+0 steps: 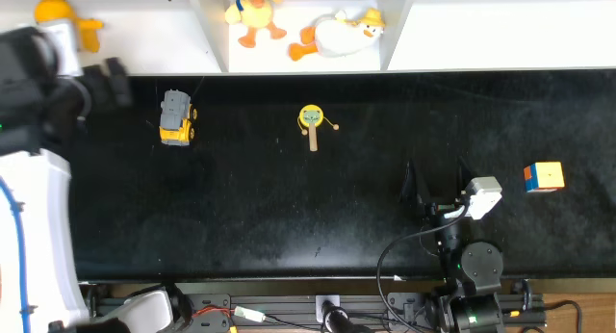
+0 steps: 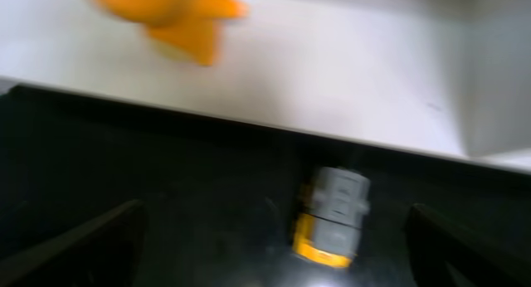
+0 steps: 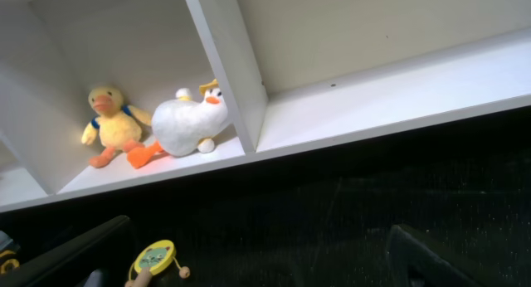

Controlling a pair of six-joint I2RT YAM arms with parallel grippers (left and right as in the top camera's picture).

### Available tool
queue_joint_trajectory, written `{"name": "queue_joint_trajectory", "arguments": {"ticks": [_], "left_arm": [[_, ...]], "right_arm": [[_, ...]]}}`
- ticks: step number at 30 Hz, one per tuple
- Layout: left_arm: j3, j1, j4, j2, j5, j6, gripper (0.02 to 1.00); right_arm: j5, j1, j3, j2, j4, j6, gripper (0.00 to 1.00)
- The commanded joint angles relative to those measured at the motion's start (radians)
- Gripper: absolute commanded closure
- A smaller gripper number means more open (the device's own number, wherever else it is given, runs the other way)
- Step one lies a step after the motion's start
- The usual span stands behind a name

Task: Store Toys

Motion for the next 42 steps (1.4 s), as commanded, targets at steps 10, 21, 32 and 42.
{"name": "queue_joint_trajectory", "arguments": {"ticks": [10, 21, 32, 42], "left_arm": [[-0.338, -0.226, 0.107, -0.010, -0.093, -0.187, 0.020], [-0.523, -0.230, 0.324, -0.009, -0.122, -0.178, 0.020], [-0.574, -0.224, 0.503, 0.126, -0.160, -0.148, 0.023], [-0.574, -0.210, 0.579, 0.195, -0.160, -0.144, 0.082]], "right_arm": [[0.011, 0.008, -0.014, -0.009, 0.005, -0.007, 0.005], [0.011, 0.008, -0.014, -0.009, 0.006, -0.007, 0.005], [0.011, 0.008, -0.014, -0.009, 0.005, -0.007, 0.005], [0.011, 0.008, -0.014, -0.009, 0.005, -0.007, 0.005]]}}
